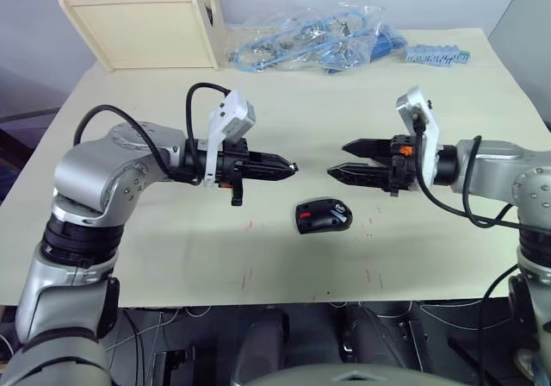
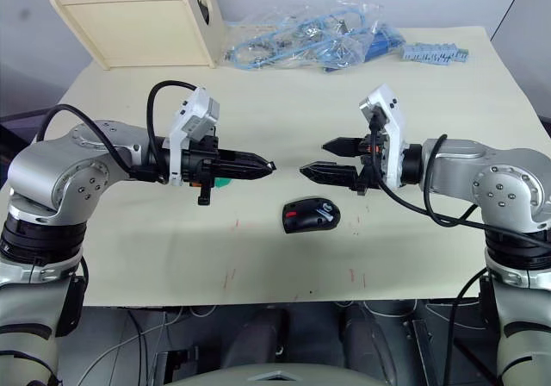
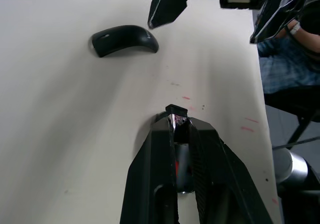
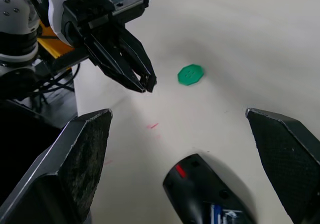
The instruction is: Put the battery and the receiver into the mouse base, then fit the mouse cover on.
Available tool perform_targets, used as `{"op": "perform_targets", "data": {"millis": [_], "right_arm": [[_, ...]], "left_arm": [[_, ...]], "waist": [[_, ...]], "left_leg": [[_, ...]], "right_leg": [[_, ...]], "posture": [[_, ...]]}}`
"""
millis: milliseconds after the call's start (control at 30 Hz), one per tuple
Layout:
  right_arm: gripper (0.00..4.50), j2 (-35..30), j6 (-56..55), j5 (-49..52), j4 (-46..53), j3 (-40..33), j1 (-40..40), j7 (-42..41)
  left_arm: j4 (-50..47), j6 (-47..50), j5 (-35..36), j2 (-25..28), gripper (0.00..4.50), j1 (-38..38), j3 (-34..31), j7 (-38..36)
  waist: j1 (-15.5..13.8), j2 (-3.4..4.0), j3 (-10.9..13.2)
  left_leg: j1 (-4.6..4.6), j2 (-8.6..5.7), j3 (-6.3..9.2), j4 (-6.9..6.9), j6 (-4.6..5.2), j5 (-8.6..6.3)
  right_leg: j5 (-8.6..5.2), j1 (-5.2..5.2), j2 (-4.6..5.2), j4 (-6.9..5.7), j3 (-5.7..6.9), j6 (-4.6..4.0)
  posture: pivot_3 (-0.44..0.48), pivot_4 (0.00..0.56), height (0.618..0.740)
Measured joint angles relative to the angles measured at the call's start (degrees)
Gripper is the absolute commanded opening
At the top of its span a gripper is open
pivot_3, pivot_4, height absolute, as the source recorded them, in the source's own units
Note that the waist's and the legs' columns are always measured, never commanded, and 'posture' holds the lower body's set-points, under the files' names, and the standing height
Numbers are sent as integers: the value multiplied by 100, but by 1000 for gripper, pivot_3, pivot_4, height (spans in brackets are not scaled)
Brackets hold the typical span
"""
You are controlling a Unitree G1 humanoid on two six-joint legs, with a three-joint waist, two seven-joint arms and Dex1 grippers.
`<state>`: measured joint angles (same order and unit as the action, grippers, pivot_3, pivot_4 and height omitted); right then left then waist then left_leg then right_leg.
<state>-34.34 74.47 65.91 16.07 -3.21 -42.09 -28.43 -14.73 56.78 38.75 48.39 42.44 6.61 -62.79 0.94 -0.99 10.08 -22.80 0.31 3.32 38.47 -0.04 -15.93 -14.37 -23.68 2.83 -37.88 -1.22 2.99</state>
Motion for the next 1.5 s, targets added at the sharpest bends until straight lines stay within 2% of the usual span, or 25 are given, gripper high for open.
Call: {"op": "perform_targets", "data": {"millis": [67, 100, 167, 467, 767, 1167, 1267, 1500], "right_arm": [[4500, 198, 291, 191, -280, 6, -242, 110], [3937, 306, 449, 311, -411, 4, -366, 184], [3201, 508, 785, 585, -671, -8, -532, 382], [3201, 997, 1421, 1582, -1639, -254, -796, 1452], [3201, 935, 1353, 2524, -2009, -224, -842, 2247], [3201, 832, 1109, 2880, -2032, 101, -842, 2564], [2349, 783, 1023, 2934, -2033, 162, -841, 2624], [2349, 709, 973, 3061, -2026, 260, -841, 2647]], "left_arm": [[3, -147, -68, -49, 48, 80, 112, -104], [3, -240, -106, -70, 21, 124, 175, -156], [3, -352, -154, -85, 21, 197, 245, -243], [2, -804, -403, -13, 21, 173, 288, -547], [-48, -1079, -601, 0, 21, -6, 290, -620], [-50, -1082, -601, -95, 21, 23, 291, -609], [-51, -1080, -600, -96, 21, 23, 291, -609], [-58, -1077, -598, -111, 21, 52, 291, -594]], "waist": [[6, 0, 0], [11, 0, 0], [12, 0, 0], [21, 2, 1], [42, 2, 1], [139, 2, 1], [140, 2, 1], [139, 2, 1]], "left_leg": [[1, 0, -2, 1, 0, 0], [2, 1, 0, 0, 0, 0], [2, 2, 2, 0, 0, 0], [2, 0, -2, 0, 1, 0], [1, 1, -1, 0, 1, 0], [1, 1, -1, 0, 1, 0], [1, 1, -1, 0, 1, 0], [1, 1, -1, 0, 2, 0]], "right_leg": [[0, 0, 0, -2, -1, 0], [0, 0, -1, -4, 0, 0], [0, -1, -3, -6, 2, -1], [0, -1, -2, -7, 0, 0], [0, -1, -2, -8, 1, 0], [0, -1, -2, -9, 0, 0], [0, -1, -2, -9, 0, 0], [0, -1, -2, -9, 0, 0]], "posture": [[0, 150, 740], [0, 150, 740], [0, 150, 740], [0, 150, 740], [0, 150, 740], [0, 150, 740], [0, 150, 740], [0, 150, 740]]}}
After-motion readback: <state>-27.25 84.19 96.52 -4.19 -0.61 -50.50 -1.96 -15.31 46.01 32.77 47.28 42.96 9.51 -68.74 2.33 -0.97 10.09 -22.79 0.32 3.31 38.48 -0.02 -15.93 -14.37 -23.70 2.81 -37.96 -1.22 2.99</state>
